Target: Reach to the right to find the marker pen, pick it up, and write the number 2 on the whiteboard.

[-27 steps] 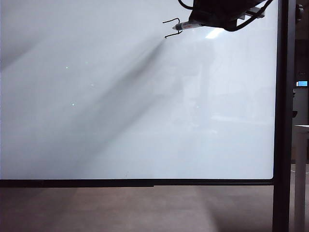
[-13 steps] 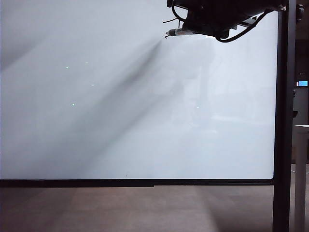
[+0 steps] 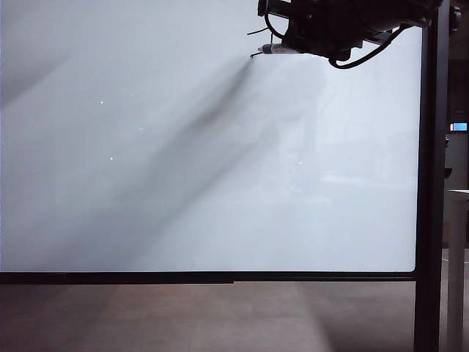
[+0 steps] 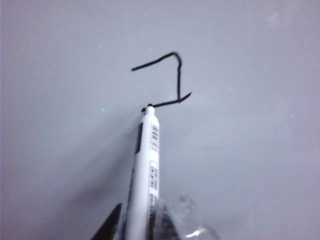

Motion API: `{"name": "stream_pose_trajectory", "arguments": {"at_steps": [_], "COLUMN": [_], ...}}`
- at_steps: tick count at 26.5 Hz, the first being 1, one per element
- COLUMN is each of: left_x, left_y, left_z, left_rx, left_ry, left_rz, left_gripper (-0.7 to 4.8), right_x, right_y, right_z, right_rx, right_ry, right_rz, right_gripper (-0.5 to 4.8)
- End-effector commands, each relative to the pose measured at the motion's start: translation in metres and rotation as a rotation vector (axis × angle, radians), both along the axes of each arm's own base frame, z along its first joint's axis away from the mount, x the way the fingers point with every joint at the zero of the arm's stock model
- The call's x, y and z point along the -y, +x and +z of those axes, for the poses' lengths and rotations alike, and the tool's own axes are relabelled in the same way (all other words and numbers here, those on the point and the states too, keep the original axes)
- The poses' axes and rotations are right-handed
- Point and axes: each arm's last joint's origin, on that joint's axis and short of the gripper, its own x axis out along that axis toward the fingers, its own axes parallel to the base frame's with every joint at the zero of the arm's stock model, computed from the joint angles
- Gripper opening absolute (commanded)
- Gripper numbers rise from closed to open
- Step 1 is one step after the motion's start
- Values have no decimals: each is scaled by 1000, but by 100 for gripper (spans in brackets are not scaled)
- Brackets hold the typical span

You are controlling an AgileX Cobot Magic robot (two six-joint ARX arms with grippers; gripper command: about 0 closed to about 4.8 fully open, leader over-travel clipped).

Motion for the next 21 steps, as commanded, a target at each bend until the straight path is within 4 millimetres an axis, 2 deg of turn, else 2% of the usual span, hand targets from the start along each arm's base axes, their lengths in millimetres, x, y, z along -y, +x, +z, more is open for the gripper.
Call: {"name": "stream_pose_trajectory", "arguments": {"at_steps": [1, 21], "left_x": [0, 0], "left_y": [-1, -1], "left_z": [2, 2], "left_rx": [14, 13], "left_ry": [-7, -7], "left_rz": [-6, -7], "left_gripper": [-5, -5], "right_x": [-1, -4], "right_y": [1, 4], "right_z": [4, -1], "right_rx": [36, 29], "right_ry": [20, 11], "right_rz": [4, 27], "right_gripper": [40, 40]}}
